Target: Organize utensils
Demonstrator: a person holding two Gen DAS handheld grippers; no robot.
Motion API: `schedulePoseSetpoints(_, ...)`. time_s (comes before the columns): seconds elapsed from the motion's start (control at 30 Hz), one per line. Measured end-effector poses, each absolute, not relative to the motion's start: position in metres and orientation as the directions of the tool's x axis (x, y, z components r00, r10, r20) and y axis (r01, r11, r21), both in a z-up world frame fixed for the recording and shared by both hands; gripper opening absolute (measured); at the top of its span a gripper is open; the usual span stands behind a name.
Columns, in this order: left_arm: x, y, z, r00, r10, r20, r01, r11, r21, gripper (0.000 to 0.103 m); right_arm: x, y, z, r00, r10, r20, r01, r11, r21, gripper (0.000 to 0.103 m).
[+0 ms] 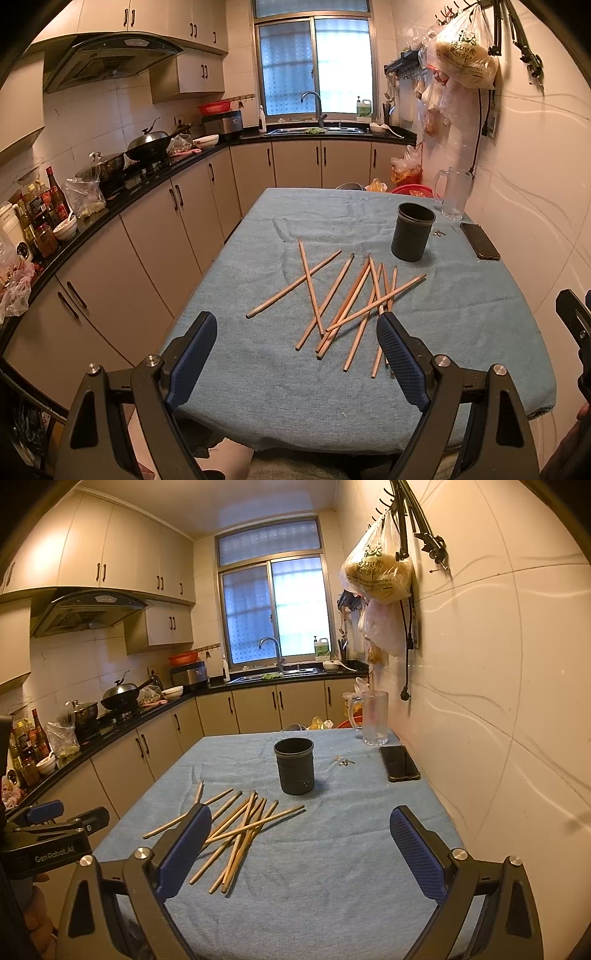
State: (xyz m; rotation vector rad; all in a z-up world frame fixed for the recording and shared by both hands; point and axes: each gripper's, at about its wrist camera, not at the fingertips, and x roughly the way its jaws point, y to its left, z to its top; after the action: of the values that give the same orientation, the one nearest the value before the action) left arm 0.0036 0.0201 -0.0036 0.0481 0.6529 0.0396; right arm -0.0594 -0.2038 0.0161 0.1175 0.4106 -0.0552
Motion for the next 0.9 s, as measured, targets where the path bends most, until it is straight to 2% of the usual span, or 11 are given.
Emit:
schedulePoseSetpoints(0.53, 0.013, 0.021, -0.008, 0.779, 0.058, -0.624, -0.023, 0.998, 0.064, 0.088, -0.051, -0.204, 0.01, 0.905, -0.012, -0.426, 0.069, 0.99, 0.119, 0.092)
schedulePoseSetpoints(0.9, 0.02, 0.021, -0.011, 0.772, 0.057, -0.633, -0.018, 0.998, 0.067, 0.088, -0.046, -0.201, 0.008, 0.905, -0.009, -0.425, 0.069, 0.99, 0.127, 0.091)
